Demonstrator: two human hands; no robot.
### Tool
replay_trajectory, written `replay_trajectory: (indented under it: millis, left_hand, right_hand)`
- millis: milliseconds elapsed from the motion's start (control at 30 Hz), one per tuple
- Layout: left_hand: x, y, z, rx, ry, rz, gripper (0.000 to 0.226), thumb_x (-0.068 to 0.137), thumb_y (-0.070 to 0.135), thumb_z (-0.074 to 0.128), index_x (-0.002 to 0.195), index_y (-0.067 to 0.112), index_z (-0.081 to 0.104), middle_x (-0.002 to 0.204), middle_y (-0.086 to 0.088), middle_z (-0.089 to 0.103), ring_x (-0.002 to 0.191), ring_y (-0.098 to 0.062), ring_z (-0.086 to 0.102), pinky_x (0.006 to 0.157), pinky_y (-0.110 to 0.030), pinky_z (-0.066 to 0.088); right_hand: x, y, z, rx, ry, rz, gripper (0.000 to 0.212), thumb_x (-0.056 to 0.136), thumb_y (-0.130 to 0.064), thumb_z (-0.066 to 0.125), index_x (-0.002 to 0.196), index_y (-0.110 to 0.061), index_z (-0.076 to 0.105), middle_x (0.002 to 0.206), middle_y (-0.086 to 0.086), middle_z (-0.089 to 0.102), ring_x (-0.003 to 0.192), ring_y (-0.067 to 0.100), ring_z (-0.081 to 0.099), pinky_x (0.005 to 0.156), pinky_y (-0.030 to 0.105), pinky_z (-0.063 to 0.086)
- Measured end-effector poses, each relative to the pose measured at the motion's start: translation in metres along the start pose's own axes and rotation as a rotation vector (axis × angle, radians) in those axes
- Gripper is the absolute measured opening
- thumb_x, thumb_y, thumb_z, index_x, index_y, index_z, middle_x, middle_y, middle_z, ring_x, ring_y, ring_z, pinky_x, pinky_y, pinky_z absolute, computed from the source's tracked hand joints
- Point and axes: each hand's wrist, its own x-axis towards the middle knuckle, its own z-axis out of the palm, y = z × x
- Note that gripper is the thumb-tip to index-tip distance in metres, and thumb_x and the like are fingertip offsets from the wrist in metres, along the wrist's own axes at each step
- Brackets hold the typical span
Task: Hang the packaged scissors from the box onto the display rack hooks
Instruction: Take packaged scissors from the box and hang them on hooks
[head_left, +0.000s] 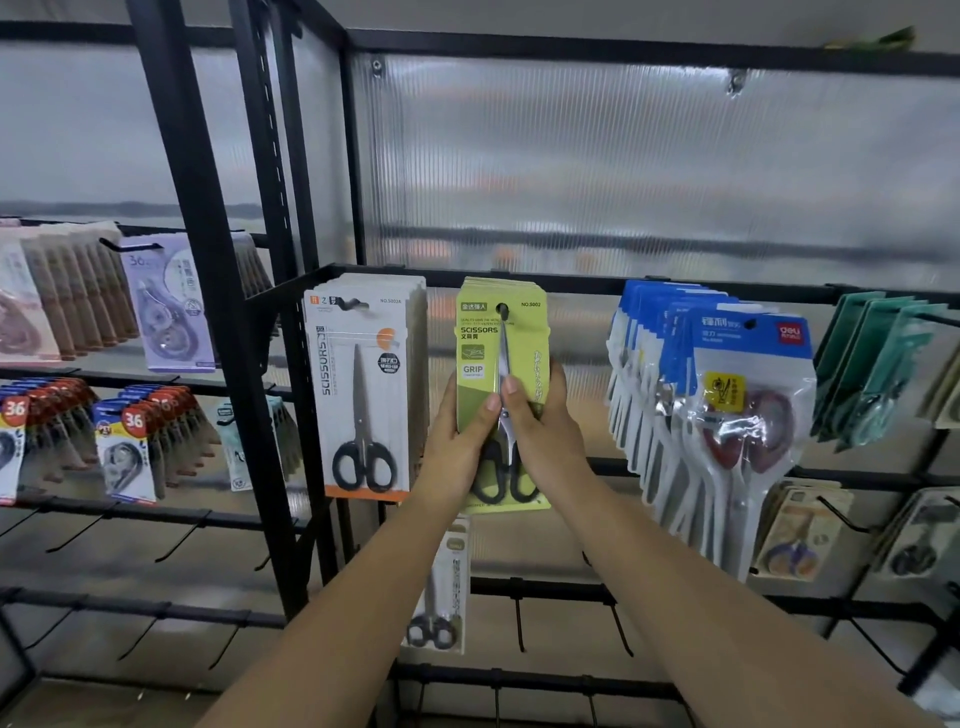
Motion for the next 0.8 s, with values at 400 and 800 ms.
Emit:
replay_trajectory:
  millis: [400, 800]
  left_hand:
    - [-0.026, 0.000, -0.007, 0.153, 0.019, 0.119, 0.049, 0.090, 0.040, 0.055, 0.136, 0.022, 0.045, 0.117, 0.015, 0.065, 0.112, 0.002, 0.057, 0.091, -0.011, 0.043]
    - [-0.031, 0.033, -0.016, 0.661, 0.074, 0.439, 0.056, 0.083, 0.007, 0.059, 0.134, 0.023, 0.041, 0.125, 0.010, 0.051, 0.114, -0.001, 0.046, 0.099, -0.015, 0.036]
  right_hand:
    - [-0.039, -0.002, 0.006, 0.039, 0.048, -0.106, 0.050, 0.097, -0.034, 0.044, 0.143, -0.026, 0.025, 0.125, -0.008, 0.057, 0.108, 0.006, 0.057, 0.074, -0.003, 0.040]
    - [-0.052, -0.027, -0.005, -0.493, 0.166, -0.348, 0.066, 0.088, -0.006, 0.053, 0.147, -0.007, 0.022, 0.152, 0.012, 0.025, 0.141, 0.024, 0.022, 0.116, 0.033, 0.018]
